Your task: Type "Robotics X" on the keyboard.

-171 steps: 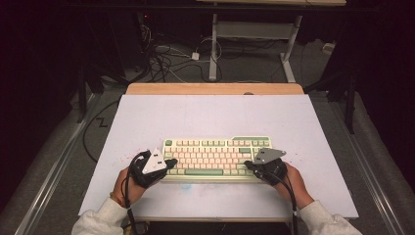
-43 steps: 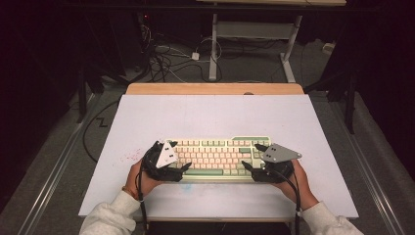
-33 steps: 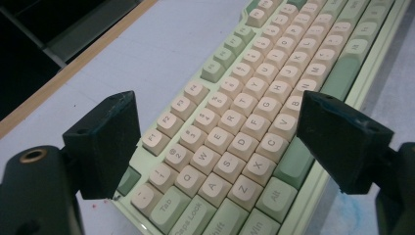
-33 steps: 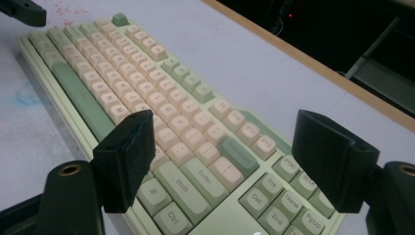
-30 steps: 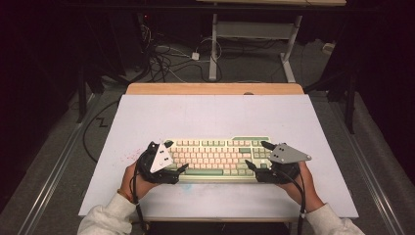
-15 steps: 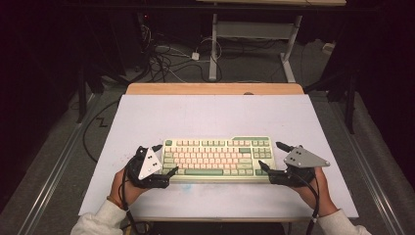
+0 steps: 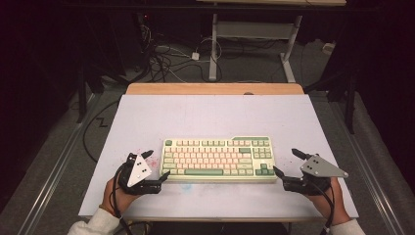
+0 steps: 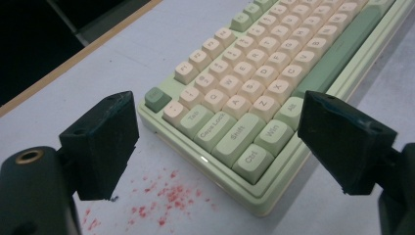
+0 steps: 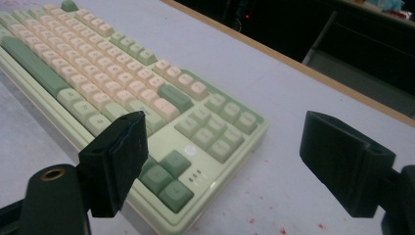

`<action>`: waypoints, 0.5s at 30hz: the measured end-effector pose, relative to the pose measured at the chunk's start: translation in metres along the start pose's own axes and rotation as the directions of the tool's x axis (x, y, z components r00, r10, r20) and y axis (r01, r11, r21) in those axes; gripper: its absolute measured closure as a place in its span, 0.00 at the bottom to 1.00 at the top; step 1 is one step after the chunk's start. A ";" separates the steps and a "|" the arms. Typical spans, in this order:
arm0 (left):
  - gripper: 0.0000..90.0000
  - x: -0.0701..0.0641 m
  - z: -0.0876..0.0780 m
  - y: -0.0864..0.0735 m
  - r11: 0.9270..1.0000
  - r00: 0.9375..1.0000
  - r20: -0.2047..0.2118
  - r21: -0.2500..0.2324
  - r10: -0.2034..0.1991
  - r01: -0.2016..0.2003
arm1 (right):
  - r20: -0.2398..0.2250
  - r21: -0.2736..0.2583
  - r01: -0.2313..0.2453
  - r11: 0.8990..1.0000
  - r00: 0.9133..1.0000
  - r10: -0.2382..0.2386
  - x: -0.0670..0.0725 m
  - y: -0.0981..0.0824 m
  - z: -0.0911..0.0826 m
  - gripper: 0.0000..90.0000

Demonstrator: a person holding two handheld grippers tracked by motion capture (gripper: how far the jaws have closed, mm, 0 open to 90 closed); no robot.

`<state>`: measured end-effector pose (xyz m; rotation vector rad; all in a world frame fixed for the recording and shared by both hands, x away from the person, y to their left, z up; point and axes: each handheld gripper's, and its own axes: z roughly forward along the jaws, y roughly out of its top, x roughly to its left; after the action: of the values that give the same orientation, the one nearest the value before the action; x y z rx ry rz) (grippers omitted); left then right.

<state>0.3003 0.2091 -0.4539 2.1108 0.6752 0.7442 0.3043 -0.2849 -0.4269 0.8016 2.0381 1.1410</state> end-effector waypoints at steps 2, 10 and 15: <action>0.16 0.000 -0.001 -0.004 1.000 1.000 0.009 -0.002 -0.015 0.015 | -0.001 0.007 0.004 1.000 1.000 -0.004 -0.001 -0.004 -0.002 0.21; 0.16 -0.003 0.000 -0.007 1.000 1.000 0.014 0.014 -0.006 0.006 | 0.001 0.008 0.010 1.000 1.000 -0.010 0.002 -0.005 -0.004 0.21; 0.16 -0.004 0.002 -0.005 1.000 1.000 0.015 0.023 0.012 -0.012 | 0.007 0.003 0.017 1.000 1.000 -0.017 0.004 -0.004 -0.007 0.21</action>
<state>0.2973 0.2083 -0.4604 2.1414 0.6669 0.7291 0.2953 -0.2868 -0.4287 0.7874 2.0380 1.1246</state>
